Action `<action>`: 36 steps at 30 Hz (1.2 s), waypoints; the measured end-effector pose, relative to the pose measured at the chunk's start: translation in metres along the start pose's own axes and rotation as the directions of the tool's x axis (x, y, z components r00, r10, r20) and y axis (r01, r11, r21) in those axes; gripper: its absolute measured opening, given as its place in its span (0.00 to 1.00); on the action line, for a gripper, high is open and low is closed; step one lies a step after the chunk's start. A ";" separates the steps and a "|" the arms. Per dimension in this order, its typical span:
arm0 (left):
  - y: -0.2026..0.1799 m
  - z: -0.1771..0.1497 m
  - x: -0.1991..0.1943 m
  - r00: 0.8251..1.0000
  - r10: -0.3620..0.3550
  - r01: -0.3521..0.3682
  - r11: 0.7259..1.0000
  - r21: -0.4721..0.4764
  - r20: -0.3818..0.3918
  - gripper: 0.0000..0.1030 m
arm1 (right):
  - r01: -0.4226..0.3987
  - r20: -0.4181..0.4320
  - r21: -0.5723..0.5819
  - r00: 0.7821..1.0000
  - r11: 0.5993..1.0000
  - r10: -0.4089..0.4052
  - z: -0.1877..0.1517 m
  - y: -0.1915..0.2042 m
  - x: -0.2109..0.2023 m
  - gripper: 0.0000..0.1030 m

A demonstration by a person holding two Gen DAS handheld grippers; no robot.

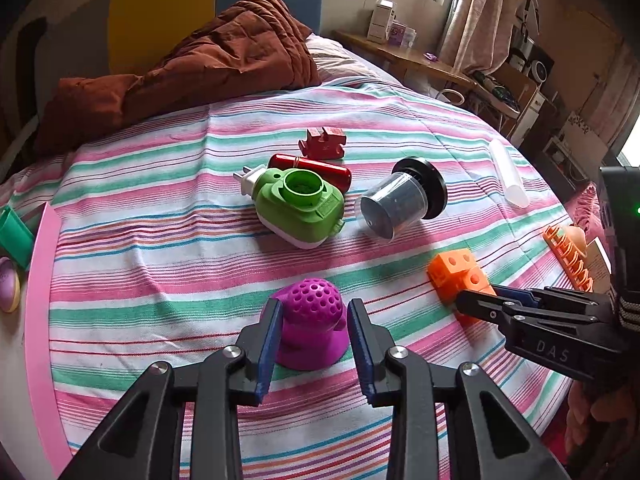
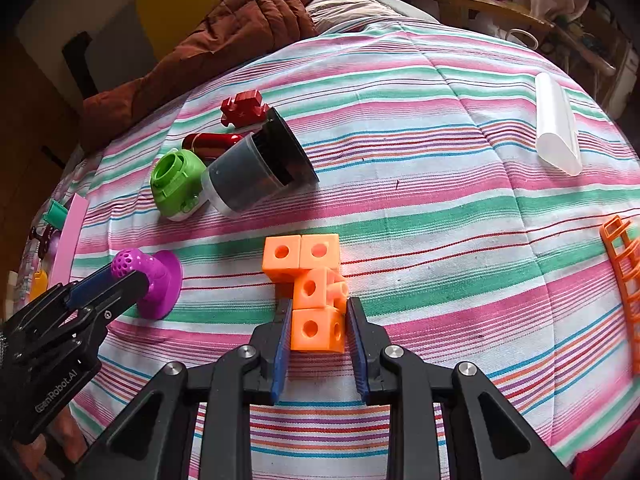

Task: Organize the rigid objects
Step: 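Close the left tool on the magenta perforated cup and lift it, then carry the magenta cup into the white tray and open the left tool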

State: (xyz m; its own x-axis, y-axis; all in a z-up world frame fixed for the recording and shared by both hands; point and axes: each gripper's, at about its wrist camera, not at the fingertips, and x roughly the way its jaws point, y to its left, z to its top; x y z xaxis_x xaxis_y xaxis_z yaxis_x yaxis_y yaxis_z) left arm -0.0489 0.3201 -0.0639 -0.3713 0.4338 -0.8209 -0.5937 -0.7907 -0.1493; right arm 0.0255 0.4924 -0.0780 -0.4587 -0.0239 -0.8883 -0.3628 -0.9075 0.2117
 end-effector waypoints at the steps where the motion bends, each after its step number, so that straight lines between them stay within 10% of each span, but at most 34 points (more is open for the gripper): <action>1: 0.002 -0.001 -0.001 1.000 -0.005 0.005 1.000 -0.007 0.005 0.31 | 0.001 0.000 -0.001 1.000 1.000 -0.001 0.000 0.000 0.000 0.26; 20: 0.032 -0.015 -0.063 0.994 -0.044 0.047 0.998 -0.034 0.103 0.30 | 0.024 0.014 -0.032 1.000 0.999 -0.023 -0.003 0.006 0.000 0.26; 36: 0.144 -0.036 -0.118 0.983 0.059 -0.012 0.965 -0.261 0.173 0.30 | 0.088 0.049 -0.104 0.995 0.991 -0.083 -0.008 0.017 0.002 0.26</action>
State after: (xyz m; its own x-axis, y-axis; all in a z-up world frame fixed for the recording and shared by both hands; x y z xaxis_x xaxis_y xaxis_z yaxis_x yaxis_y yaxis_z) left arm -0.0647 0.1400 -0.0086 -0.5238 0.4542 -0.7207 -0.3818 -0.8814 -0.2781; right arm 0.0248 0.4735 -0.0798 -0.4665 0.0724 -0.8816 -0.3150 -0.9449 0.0890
